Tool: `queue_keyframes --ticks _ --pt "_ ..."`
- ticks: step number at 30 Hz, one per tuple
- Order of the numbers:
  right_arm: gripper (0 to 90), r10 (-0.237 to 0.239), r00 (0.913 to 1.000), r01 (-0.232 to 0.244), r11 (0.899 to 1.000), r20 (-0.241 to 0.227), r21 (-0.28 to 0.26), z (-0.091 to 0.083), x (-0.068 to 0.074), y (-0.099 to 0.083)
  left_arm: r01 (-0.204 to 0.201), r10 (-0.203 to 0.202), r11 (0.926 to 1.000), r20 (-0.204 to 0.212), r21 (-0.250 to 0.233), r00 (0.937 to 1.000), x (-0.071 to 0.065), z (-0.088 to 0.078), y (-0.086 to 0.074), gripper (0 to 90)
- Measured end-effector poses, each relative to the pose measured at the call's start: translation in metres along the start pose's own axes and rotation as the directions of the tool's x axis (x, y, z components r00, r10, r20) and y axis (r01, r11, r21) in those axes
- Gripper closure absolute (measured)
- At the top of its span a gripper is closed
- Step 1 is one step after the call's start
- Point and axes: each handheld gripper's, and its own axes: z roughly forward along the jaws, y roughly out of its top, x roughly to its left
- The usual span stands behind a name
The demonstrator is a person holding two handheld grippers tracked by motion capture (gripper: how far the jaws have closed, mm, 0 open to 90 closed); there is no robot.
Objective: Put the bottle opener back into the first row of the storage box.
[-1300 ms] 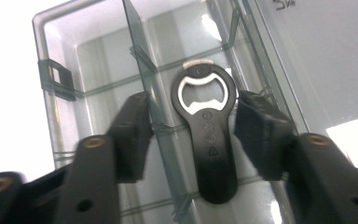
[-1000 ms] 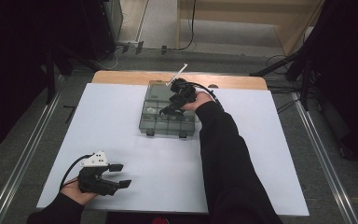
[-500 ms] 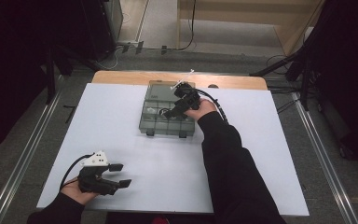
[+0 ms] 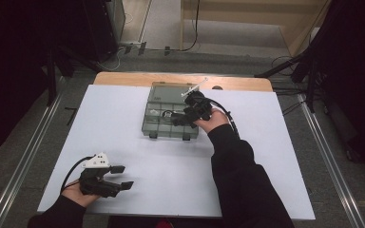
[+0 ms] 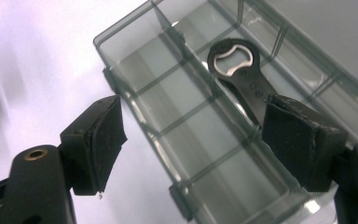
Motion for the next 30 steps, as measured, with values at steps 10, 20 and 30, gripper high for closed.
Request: queue_keyframes --ticks 10,20,30 --pt "22.3 -0.015 0.9999 0.015 1.000 0.001 0.004 -0.010 0.011 -0.020 0.004 -0.004 1.0000 -0.005 -0.001 1.0000 0.000 0.000 0.000 28.7" --pt "23.1 -0.037 0.9993 0.037 0.999 -0.005 -0.006 -0.018 0.024 -0.046 0.004 -0.004 1.0000 -0.010 0.004 0.9999 0.001 0.001 0.000 28.7" --pt "23.9 -0.064 0.9978 0.064 0.998 -0.020 -0.018 -0.020 0.036 -0.069 0.008 -0.008 1.0000 -0.011 -0.002 0.9999 0.002 0.000 0.000 28.7"
